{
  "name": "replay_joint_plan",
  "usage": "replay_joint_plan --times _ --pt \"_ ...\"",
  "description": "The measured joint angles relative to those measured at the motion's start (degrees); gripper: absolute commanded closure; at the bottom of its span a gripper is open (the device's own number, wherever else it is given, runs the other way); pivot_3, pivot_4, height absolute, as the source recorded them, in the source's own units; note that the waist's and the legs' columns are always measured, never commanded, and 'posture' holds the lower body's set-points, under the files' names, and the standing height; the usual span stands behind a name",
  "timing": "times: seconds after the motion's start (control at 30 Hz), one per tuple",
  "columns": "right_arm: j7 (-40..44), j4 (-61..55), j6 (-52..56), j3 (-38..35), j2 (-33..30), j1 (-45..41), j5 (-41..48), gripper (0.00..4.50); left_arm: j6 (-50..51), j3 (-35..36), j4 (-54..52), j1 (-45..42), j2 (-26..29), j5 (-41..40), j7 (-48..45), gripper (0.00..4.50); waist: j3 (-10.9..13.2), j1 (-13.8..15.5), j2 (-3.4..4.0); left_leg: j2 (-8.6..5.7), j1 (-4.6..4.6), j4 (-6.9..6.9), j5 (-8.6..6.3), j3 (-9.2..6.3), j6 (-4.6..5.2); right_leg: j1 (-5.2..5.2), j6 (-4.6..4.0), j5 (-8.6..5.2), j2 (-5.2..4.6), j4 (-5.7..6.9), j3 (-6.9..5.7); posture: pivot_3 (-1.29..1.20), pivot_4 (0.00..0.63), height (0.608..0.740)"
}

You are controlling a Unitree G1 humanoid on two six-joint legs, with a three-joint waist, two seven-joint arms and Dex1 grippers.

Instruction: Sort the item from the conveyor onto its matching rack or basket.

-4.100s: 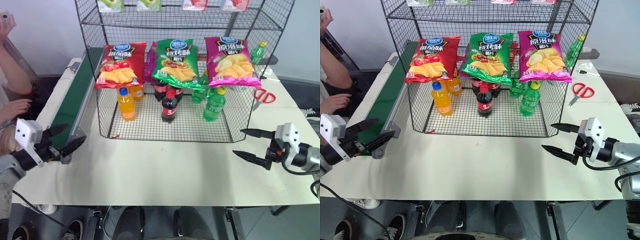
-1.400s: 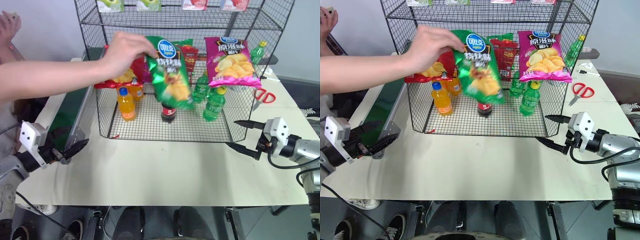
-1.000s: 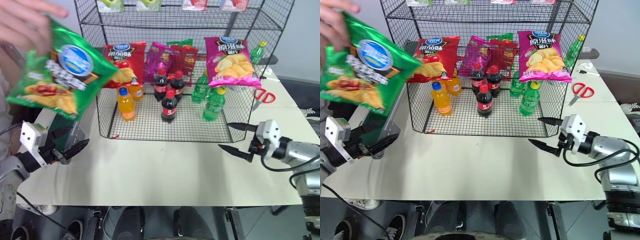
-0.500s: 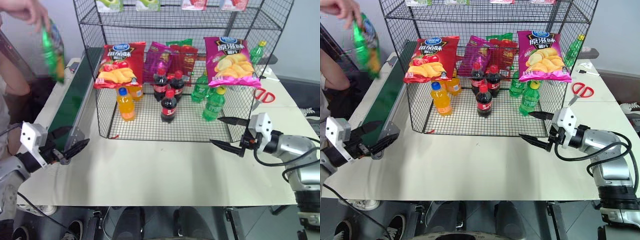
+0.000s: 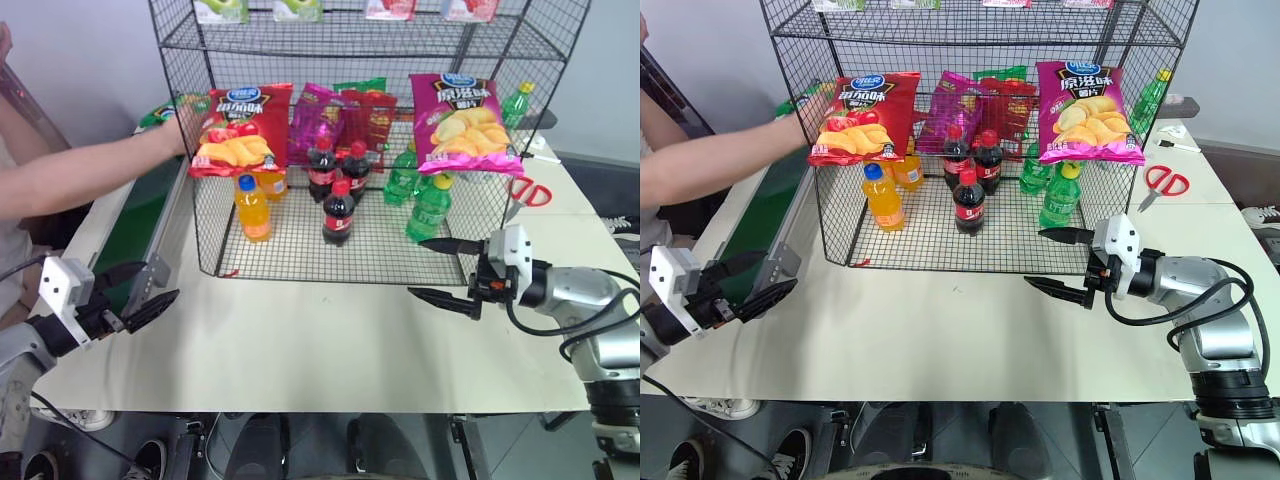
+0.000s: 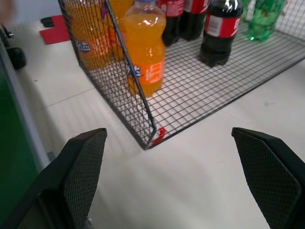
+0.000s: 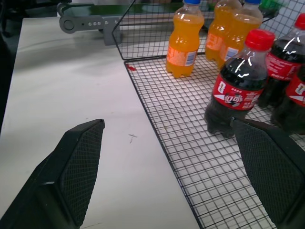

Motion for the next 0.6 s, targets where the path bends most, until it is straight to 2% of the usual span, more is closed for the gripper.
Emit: replay_joint_plan --times 0.6 --pt "0.8 1.9 -2.1 0.2 0.0 -0.4 -1.3 0.07 0.6 0.1 0.0 0.2 0.2 -1.4 -0.9 0.00 0.0 0.0 0.00 0.00 0.00 -0.01 0.00 0.00 0.00 0.00 0.00 0.00 0.00 0.00 0.00 0.00 0.150 0.739"
